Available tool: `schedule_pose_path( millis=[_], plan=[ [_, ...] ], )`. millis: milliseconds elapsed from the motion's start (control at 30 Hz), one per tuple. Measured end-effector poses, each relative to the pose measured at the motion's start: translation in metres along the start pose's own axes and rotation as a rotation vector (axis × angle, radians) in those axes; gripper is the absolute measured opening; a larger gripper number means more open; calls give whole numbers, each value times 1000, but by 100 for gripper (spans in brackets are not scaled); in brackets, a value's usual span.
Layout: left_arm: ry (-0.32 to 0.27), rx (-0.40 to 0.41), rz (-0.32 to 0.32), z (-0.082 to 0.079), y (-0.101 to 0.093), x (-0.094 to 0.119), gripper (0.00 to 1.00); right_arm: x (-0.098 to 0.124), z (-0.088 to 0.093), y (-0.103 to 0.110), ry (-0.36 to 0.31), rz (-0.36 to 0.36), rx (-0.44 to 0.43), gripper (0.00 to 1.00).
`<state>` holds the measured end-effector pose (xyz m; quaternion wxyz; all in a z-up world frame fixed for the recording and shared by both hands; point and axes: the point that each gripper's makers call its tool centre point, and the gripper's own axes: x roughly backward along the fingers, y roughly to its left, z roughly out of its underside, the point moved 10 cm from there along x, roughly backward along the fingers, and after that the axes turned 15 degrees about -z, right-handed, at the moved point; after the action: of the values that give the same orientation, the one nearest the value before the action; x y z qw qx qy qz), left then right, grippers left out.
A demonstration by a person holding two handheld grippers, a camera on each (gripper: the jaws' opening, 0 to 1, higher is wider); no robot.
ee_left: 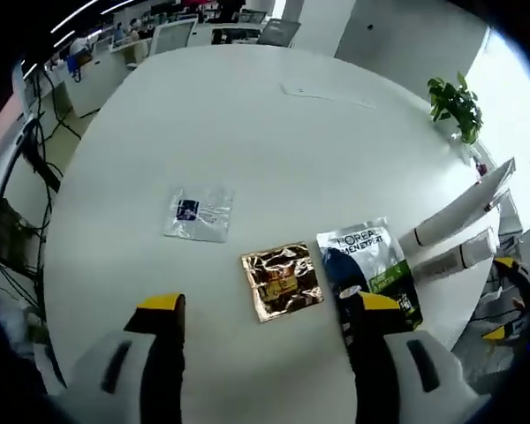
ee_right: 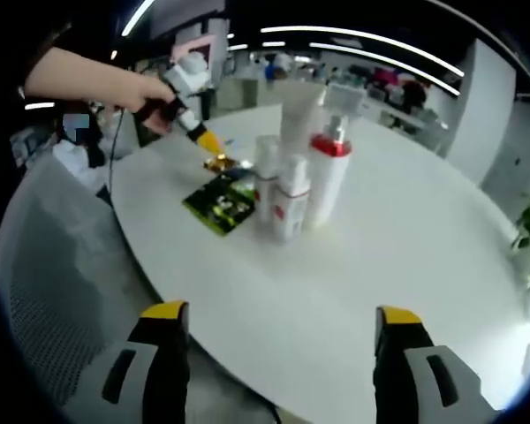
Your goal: Arrange the skincare products in the storage area until every visible bottle or jar stands upright without overlapping.
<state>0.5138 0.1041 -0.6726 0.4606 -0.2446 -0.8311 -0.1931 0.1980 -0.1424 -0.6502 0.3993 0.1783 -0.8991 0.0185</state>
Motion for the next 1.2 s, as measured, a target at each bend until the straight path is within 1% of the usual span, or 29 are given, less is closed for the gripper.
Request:
schedule_pose_path(
  millis=[100, 200, 267, 367, 400, 467, 533, 633, 667, 733, 933, 1000, 1067, 1133, 1200],
  plan=[
    [-3, -18, 12, 9, 4, 3, 78, 0, 1, 0, 10, 5, 3, 89],
    [-18, -32, 42, 17, 6, 8, 77, 0, 1, 0, 16, 6, 7, 89],
    [-27, -36, 41, 23, 9, 11, 76, 0, 1, 0, 18, 7, 10, 89],
    [-38, -40, 47, 33, 10, 15, 79, 0, 1, 0, 19, 12, 11, 89],
    [-45, -48, 46, 35, 10, 17, 80, 0, 1, -1, 20, 14, 11, 89],
    [-68, -92, 46, 39, 10, 23, 82, 0, 1, -1, 20, 16, 8, 89],
    [-95, -108, 52, 43, 9, 30, 84, 0, 1, -1, 21, 16, 5, 89],
    [-133, -98, 56, 49, 10, 40, 85, 0, 2, -1, 27, 16, 9, 89],
    [-159, -93, 62, 52, 10, 44, 85, 0, 2, -1, 27, 15, 10, 89],
    [-181, -87, 67, 56, 11, 49, 86, 0, 2, -1, 30, 15, 11, 89],
    [-201, -46, 87, 71, 10, 63, 90, -1, 2, -1, 41, 17, 15, 89],
    [-216, -36, 90, 76, 9, 68, 90, -1, 2, 0, 44, 17, 16, 89],
    [-251, -22, 77, 83, 8, 75, 89, 0, 3, 0, 51, 21, 20, 89],
    [-267, -27, 66, 88, 8, 79, 89, 0, 3, 0, 53, 24, 21, 89],
    [-273, -22, 54, 94, 8, 83, 90, 0, 3, -1, 54, 31, 21, 89]
  ],
)
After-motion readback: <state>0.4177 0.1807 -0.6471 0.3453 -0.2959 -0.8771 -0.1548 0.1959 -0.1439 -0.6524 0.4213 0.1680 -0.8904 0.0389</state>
